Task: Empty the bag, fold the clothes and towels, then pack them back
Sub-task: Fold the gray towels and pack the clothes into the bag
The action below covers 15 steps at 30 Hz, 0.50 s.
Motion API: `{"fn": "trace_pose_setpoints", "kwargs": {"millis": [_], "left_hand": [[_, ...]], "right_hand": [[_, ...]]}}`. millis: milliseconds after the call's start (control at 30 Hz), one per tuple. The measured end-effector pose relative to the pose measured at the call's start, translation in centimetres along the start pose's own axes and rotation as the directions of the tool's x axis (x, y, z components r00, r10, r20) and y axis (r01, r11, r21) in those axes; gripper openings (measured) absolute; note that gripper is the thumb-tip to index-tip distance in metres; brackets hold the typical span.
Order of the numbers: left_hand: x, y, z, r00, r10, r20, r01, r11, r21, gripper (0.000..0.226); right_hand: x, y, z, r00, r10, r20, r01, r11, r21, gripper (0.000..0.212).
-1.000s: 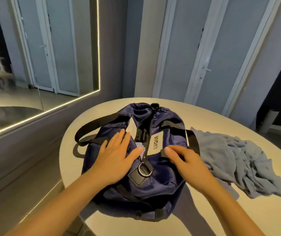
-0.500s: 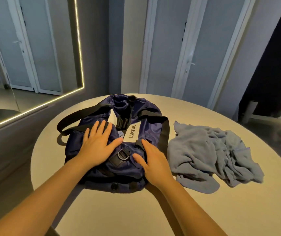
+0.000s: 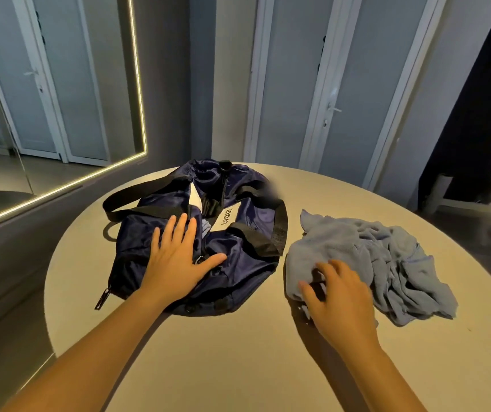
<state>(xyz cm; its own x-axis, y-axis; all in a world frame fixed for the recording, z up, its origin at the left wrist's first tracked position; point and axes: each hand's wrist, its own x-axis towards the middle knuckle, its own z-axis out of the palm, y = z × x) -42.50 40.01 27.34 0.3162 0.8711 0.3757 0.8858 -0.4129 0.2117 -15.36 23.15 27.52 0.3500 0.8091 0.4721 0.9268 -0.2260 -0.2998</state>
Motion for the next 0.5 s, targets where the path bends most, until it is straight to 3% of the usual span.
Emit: {"fn": "trace_pose_setpoints", "kwargs": {"millis": [100,200,267,333,433,500], "left_hand": [[0.6,0.0,0.6,0.999,-0.008,-0.032,0.008,1.0,0.009,0.123],[1.4,0.6,0.8,0.997,-0.059,-0.04,0.061,0.997,0.041,0.119],[1.8,1.7,-0.1,0.994,-0.109,-0.028,0.11,0.993,0.035,0.11],[1.5,3.7,-1.4,0.985,-0.128,-0.115,0.122,0.991,-0.05,0.089],[-1.1,9.0,-3.4,0.906,0.04,-0.421,-0.146,0.964,-0.223,0.058],[-2.8,12.8,-3.9,0.85,0.248,-0.465,-0.402,0.876,-0.267,0.042]], "right_hand": [[-1.9,2.5,0.2,0.992,0.002,0.128,0.005,0.998,-0.055,0.028],[-3.6,2.8,-1.2,0.993,-0.074,0.089,0.072,0.997,0.022,0.013],[-4.8,2.5,-2.2,0.987,-0.123,0.105,0.118,0.992,0.051,0.019],[-6.5,2.4,-3.0,0.979,-0.157,0.13,0.143,0.984,0.106,0.031],[-8.7,2.5,-3.5,0.989,-0.129,0.071,0.109,0.966,0.232,0.037],[-9.7,2.7,-3.6,0.997,-0.081,0.019,0.071,0.948,0.311,0.029]]}}
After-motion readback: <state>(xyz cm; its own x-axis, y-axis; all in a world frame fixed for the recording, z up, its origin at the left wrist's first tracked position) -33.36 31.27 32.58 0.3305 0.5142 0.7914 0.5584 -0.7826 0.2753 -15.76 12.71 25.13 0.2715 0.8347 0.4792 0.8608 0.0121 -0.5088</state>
